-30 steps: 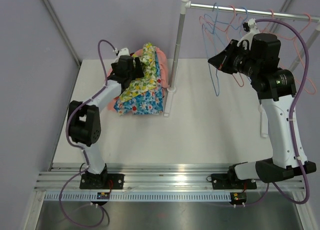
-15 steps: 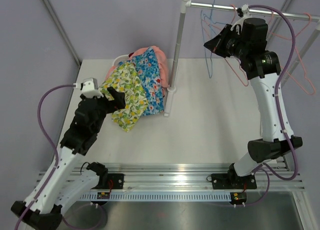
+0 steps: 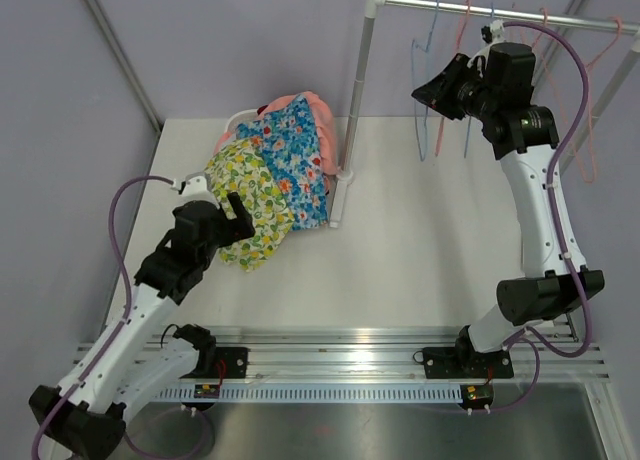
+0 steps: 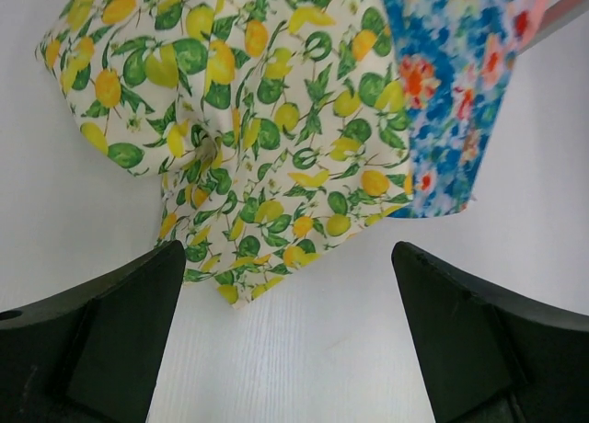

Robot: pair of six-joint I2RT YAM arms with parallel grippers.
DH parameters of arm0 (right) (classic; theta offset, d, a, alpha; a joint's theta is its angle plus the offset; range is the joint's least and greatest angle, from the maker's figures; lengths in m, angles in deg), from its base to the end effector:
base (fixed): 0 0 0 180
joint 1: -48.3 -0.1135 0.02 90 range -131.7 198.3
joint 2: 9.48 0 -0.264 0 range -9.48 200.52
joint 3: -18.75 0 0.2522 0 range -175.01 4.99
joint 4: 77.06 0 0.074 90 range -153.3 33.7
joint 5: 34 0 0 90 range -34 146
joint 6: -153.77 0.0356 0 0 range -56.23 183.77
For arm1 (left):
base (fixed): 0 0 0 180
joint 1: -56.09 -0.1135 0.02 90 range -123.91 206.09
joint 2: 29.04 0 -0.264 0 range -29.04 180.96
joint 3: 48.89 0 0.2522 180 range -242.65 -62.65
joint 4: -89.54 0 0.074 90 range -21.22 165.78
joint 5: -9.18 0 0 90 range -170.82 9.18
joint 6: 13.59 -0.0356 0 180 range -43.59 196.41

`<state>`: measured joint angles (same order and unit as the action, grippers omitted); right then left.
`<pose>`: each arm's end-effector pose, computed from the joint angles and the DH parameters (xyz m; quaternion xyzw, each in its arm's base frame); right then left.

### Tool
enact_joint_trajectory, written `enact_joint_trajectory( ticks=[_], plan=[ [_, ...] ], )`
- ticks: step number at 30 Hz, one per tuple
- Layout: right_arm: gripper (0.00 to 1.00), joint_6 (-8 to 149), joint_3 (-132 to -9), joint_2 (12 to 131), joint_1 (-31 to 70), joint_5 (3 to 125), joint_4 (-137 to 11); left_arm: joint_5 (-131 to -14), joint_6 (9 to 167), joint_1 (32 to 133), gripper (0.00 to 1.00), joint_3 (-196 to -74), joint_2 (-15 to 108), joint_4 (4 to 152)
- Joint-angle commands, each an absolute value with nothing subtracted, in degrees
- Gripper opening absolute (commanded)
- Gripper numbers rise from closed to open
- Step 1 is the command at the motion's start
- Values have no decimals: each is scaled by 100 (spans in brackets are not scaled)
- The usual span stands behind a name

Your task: Remove the skirt from the hanger

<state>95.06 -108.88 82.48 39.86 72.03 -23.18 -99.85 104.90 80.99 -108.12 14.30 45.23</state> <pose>0.3316 0.0591 0.4906 0.0788 0.8025 0.3035 0.5076 0.1548 -0.0590 0.3125 -0.1111 0.8442 -0.0999 0.5148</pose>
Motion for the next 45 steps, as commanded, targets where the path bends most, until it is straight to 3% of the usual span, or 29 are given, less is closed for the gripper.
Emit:
enact_joint_trajectory(
  ticks=[1,2,3,7,12,15,16,19,21,22,27,31,36,41,45],
  plan=[
    [39,9515,-10865,7850,4004,7437,-2455,-10533,10866,8096,99,-10826,2017,4818],
    [60,9498,-10865,7815,4004,7506,-2428,-10848,10979,8096,99,-10957,2436,4818],
    [99,9463,-10892,7806,4004,7525,-2341,-11007,11041,8070,99,-11045,2649,4775],
    [99,9357,-10901,7656,4004,7648,-2173,-11738,11235,7929,99,-11476,3494,4624],
    [99,9182,-10699,7226,4004,7736,-2050,-11475,10963,7544,99,-11503,3881,5213],
    [99,9181,-10506,6919,4004,7736,-2050,-11072,10805,7315,88,-11538,4294,5722],
    [100,9216,-10436,6831,4004,7736,-2059,-10949,10752,7270,77,-11599,4608,6002],
    [100,9322,-10110,6488,4004,7867,-2261,-10247,10717,7103,61,-11853,5259,6390],
    [100,9339,-10066,6365,3995,7885,-2209,-9859,10734,7094,13,-12214,5770,6505],
    [99,9322,-10048,6303,4004,7876,-2191,-9771,10821,7094,0,-12328,5841,6540],
    [99,9278,-9671,6022,4004,7885,-2155,-9690,10779,7208,0,-13110,5201,6629],
    [99,9330,-9214,5697,3995,7867,-2313,-9288,10472,7217,0,-14444,5305,6427],
    [99,9453,-8740,5503,3995,8043,-2463,-8435,10453,7217,0,-16071,6235,6576],
    [99,9357,-8615,5397,4004,7991,-2349,-7598,10761,7296,0,-18469,8396,6366],
    [99,9164,-8817,5345,4004,7894,-2059,-8064,10866,7410,0,-18545,9155,6136]
  ],
)
